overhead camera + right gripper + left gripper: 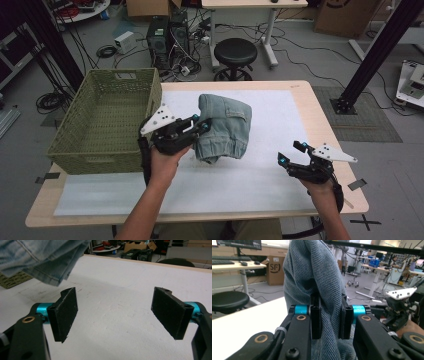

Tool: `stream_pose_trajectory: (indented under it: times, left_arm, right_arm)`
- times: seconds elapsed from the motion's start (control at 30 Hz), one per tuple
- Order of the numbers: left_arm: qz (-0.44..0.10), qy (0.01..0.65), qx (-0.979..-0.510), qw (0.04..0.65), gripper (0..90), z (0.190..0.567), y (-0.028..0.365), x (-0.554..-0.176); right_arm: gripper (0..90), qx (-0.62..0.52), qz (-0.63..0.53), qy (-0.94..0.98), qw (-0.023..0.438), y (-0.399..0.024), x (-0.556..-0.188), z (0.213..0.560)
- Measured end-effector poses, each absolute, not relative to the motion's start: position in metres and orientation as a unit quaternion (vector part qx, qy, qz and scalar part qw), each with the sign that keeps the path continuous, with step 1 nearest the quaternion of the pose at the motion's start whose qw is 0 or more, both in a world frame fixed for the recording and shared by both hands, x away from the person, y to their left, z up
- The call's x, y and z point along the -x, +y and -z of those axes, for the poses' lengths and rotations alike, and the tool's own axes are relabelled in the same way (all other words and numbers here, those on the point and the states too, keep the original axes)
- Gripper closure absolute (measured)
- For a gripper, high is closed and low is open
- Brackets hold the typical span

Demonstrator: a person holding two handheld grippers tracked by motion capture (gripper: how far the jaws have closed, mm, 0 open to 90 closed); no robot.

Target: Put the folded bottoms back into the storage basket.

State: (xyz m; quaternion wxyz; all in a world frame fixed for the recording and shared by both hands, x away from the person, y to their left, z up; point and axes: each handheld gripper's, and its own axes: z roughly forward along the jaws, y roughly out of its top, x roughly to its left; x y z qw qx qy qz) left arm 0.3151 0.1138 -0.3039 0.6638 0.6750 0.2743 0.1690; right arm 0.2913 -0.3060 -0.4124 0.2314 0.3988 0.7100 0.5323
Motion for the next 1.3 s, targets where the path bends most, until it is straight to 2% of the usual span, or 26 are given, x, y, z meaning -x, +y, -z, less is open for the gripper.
stream_pose_trajectory:
  times: [1.3]
  left_arm:
    - [-0.275,0.334,-0.61,0.664,76.9,0.236,0.273,-0.303]
  right_arm:
    - [21.8,-0.402,-0.527,0.711,0.234,-0.303,-0.293,0.414]
